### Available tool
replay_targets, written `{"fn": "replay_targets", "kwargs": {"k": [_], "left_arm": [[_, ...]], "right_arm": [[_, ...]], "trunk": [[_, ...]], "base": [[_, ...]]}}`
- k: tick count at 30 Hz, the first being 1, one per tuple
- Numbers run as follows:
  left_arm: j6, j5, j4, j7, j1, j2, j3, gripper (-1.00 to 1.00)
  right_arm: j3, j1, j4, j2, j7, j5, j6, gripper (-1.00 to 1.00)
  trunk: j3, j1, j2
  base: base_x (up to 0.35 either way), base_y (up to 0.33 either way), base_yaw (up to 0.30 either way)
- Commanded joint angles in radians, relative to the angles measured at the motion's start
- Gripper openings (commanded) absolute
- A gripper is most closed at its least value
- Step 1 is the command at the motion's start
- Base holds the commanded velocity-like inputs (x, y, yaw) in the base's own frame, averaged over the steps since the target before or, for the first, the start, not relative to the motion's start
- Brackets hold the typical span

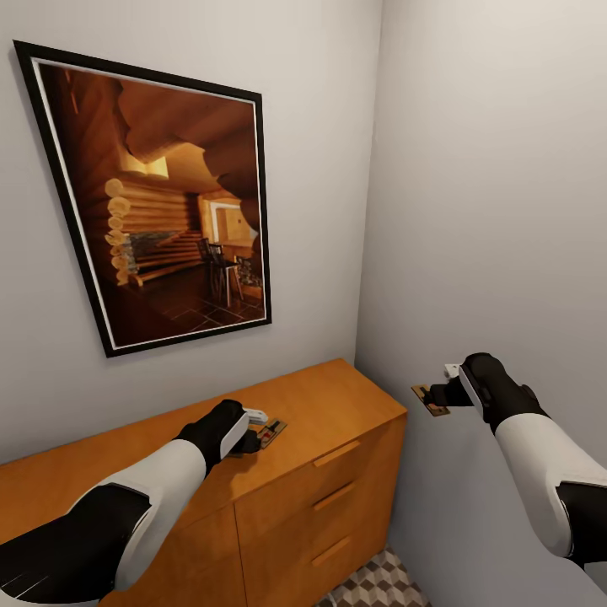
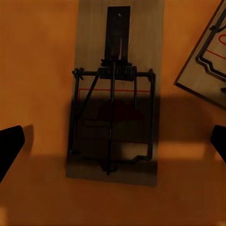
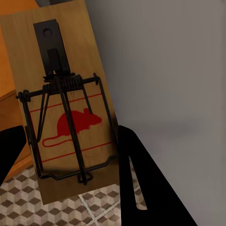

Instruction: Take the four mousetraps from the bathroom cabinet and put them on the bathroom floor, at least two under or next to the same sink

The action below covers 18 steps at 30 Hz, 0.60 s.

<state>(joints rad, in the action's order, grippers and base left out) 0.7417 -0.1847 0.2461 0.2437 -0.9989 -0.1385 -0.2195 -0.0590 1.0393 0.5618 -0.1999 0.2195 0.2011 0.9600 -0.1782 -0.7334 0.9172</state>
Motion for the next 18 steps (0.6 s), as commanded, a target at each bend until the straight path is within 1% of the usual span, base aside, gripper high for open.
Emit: {"fn": "replay_targets", "kwargs": {"k": [1, 18], "left_arm": [[0.004, -0.012, 0.001, 0.006, 0.000, 0.000, -0.006, 1.00], [0.004, -0.012, 0.000, 0.006, 0.000, 0.000, -0.006, 1.00]], "right_arm": [[-0.004, 0.001, 0.001, 0.000, 0.009, 0.011, 0.003, -1.00], [-0.004, 0.001, 0.001, 0.000, 0.009, 0.011, 0.003, -1.00]], "trunk": [[-0.002, 0.000, 0.001], [-0.002, 0.000, 0.001]], "base": [[0.000, 0.000, 0.000], [0.000, 0.000, 0.000]]}}
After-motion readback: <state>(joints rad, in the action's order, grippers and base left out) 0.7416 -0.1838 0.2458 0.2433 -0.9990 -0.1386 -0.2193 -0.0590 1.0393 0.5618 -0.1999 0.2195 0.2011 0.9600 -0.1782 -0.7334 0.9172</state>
